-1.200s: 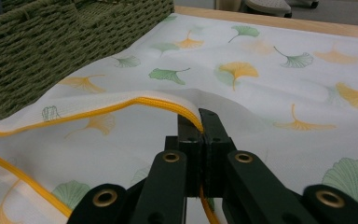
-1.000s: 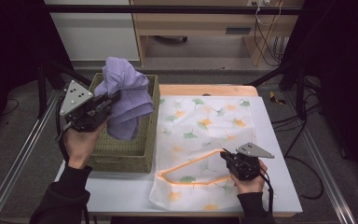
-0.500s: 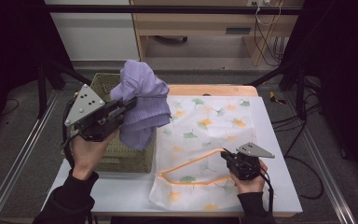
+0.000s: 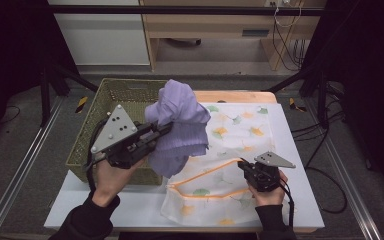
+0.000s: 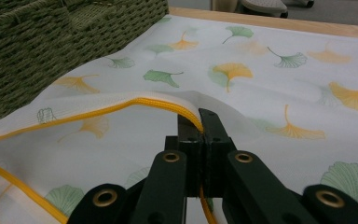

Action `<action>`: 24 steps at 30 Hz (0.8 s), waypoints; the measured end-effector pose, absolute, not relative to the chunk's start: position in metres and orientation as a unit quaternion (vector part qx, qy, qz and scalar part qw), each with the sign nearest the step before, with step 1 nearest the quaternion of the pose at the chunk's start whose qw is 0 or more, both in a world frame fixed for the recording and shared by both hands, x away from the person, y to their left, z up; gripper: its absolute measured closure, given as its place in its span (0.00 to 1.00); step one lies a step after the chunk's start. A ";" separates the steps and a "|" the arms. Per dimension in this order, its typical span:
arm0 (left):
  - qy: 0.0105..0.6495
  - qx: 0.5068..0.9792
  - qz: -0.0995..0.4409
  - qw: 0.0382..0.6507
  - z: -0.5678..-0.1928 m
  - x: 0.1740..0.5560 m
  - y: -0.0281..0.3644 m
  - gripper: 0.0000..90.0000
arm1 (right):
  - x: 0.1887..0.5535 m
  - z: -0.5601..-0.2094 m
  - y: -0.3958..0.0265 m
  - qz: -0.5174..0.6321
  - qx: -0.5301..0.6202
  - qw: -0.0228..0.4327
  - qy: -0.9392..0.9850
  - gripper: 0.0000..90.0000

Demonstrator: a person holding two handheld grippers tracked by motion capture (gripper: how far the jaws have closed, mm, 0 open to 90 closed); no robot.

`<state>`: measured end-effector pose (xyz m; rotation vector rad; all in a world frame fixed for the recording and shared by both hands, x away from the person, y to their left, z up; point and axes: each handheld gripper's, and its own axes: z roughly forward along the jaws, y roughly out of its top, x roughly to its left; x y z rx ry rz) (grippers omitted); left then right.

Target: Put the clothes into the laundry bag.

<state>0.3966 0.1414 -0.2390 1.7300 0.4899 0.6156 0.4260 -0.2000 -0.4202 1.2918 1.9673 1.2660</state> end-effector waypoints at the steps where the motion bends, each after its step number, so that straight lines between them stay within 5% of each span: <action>1: 0.206 0.742 0.259 0.584 -0.241 0.394 0.138 0.91 | 0.427 -0.421 -0.200 0.460 0.470 0.232 0.717 0.98; 24: 0.144 0.805 0.164 0.553 -0.306 0.362 0.096 0.91 | 0.435 -0.426 -0.200 0.453 0.481 0.232 0.714 0.98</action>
